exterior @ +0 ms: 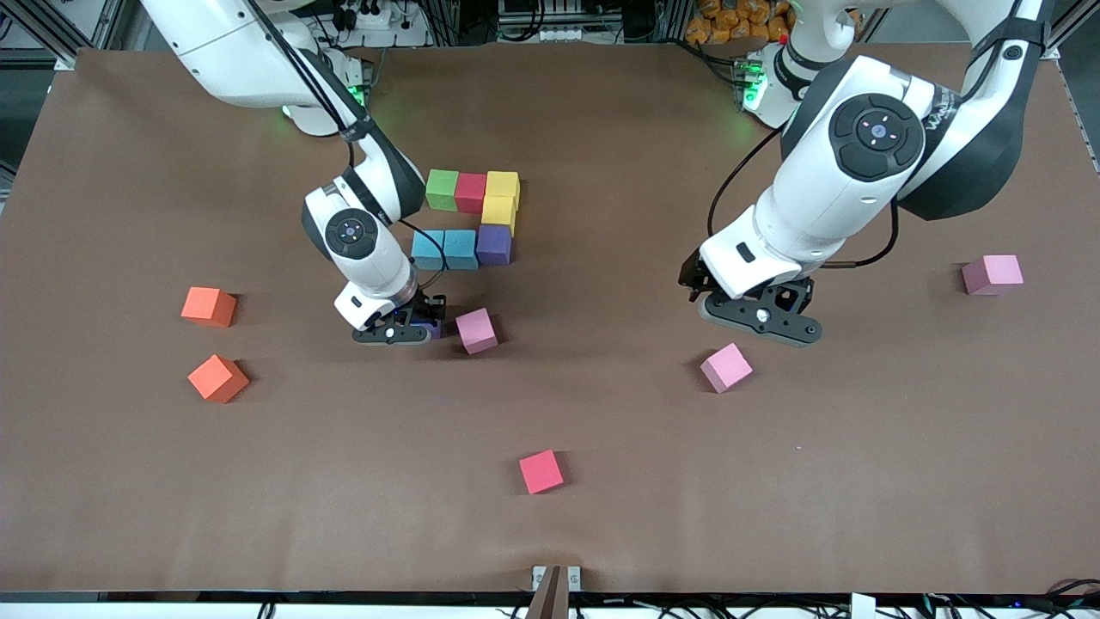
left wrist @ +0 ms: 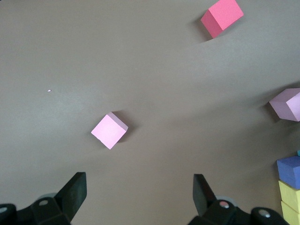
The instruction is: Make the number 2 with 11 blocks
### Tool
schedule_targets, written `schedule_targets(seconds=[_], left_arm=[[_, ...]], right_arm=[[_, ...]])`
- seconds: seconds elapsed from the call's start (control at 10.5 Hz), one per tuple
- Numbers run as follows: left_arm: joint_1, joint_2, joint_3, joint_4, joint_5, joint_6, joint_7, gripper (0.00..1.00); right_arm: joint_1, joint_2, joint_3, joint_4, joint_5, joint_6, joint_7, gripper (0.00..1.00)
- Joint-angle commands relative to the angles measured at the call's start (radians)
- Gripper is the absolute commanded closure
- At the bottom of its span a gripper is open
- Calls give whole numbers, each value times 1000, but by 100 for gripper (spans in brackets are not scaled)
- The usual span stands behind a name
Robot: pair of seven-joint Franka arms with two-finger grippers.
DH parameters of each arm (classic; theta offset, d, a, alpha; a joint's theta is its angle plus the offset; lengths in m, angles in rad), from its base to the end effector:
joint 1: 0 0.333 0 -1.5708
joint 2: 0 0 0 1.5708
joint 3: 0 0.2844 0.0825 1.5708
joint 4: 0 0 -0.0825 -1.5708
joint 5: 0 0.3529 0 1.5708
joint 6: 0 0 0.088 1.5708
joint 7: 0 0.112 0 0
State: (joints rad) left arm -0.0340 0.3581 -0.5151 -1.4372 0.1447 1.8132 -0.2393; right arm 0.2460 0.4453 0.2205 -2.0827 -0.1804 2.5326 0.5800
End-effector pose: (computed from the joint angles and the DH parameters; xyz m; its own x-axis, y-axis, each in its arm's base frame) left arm 0.5602 -0.2763 0.4854 0.9521 -0.3008 0.0545 -0.3033 -0.9518 0.0454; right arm 0.4971 0.2522 0.2074 0.9997 0.0119 0.0232 0.0120 -0.9999 -0.0014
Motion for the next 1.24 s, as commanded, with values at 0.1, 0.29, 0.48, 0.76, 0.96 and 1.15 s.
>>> schedule_targets(seconds=[0.1,0.29,0.48,0.76,0.96,1.15], left_arm=[[9,-14,-3,3,-25,-18,15,0],[8,-14,-3,3,-25,-18,14,0],[-6,-13,-5,3,-25,-17,3,0],[-3,-13,-5,3,-25,-17,3,0],[-4,-13,-5,3,-25,-17,5,0],[-3,-13,-5,3,-25,-17,6,0]], right_arm=[[6,-121,7,-128,-13,-6,72,100],[10,-126,28,-135,-13,1,159,100],[12,-148,30,-169,-13,24,166,100],[12,-177,34,-217,-14,37,166,100],[12,-174,37,-227,-14,51,167,100],[18,-171,40,-227,-14,51,198,100]])
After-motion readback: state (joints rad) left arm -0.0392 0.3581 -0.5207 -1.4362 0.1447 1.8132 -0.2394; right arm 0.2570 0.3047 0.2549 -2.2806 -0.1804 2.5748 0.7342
